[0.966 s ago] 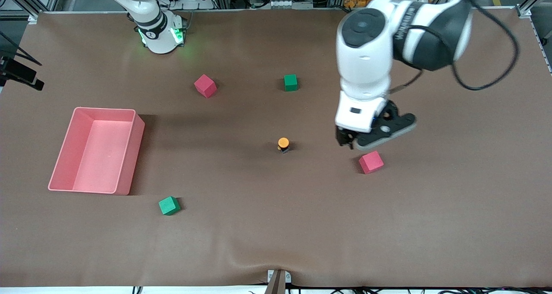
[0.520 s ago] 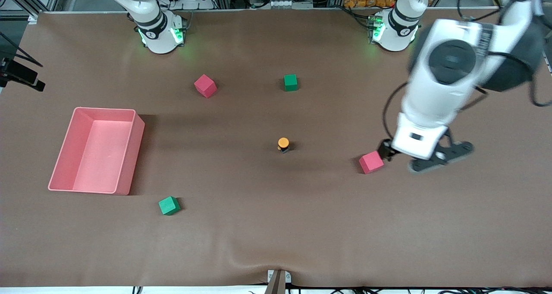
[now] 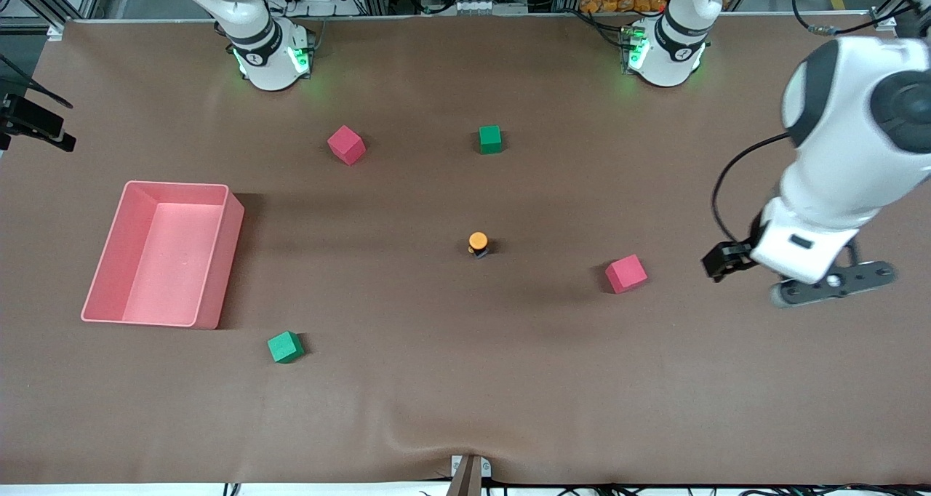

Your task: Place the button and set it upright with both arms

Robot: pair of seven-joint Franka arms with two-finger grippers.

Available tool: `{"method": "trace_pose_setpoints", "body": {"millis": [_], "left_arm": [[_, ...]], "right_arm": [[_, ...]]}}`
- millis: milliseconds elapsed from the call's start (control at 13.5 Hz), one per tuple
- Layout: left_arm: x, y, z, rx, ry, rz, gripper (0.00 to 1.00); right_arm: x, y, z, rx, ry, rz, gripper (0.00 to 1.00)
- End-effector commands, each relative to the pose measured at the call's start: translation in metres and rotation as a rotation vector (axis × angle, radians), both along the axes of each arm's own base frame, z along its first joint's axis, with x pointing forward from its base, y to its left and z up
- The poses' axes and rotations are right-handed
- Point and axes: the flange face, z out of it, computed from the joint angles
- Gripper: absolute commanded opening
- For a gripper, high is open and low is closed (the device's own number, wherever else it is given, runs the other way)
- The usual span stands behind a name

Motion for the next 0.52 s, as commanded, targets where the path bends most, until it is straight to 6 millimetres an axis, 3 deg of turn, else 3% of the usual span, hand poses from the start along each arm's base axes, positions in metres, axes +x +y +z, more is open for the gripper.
{"method": "trace_pose_setpoints", "body": {"millis": [0,223,446], "left_arm": [[-0.022,0.028,0.027,-0.054,0.022,-0.011,1.0],[-0.055,0.062,0.037,-0.117,0.054,-0.017,1.0],[-0.089,0.077,0.049,-0.109,0.062,-0.047,1.0]], "right_arm": [[-0.005,-0.004,0.001,-0.017,0.018,0.018,1.0],[-0.006,0.002,0.001,-0.016,0.027,0.033,1.0],[-0.007,0.005,-0.001,-0.011,0.041,0.079,1.0]]}}
